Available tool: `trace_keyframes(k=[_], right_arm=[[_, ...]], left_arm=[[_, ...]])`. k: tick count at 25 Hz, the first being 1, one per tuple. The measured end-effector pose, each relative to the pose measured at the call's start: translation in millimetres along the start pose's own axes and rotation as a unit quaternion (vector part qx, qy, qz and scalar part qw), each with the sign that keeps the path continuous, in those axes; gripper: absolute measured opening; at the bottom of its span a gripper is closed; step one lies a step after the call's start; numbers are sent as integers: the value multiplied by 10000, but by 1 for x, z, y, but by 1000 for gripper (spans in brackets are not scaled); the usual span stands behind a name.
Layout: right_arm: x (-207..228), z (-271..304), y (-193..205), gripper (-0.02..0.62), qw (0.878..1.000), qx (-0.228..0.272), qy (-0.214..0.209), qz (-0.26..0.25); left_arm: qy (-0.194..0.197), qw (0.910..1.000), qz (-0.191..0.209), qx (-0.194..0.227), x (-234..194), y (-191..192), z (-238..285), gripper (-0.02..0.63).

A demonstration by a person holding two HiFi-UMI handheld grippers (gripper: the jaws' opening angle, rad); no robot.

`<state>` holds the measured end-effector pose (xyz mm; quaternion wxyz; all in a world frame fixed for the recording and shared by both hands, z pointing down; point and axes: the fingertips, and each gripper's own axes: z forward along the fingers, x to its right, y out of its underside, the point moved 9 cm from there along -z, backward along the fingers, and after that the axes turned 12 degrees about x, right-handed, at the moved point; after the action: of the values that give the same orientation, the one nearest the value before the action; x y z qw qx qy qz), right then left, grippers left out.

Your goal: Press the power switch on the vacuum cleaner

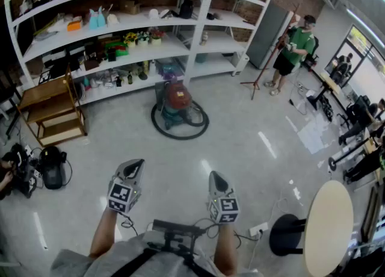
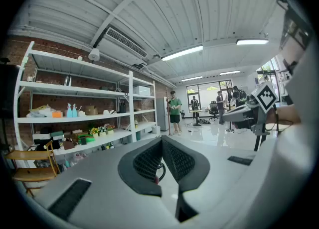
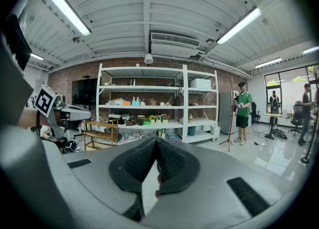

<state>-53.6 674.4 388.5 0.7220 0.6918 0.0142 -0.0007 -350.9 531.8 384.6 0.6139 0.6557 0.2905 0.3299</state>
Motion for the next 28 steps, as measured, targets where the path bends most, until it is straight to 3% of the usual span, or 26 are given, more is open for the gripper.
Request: trace_keyframes(k=[10,28], right_arm=[[0,0,-6,9,9995,129,60,290],[-48,-8,4,9,9994,-16,307,176]], left_arm=[[-14,10000,-67,33,-4,-1,-1,6],[155,9998,-72,102,-33,4,-32,6]])
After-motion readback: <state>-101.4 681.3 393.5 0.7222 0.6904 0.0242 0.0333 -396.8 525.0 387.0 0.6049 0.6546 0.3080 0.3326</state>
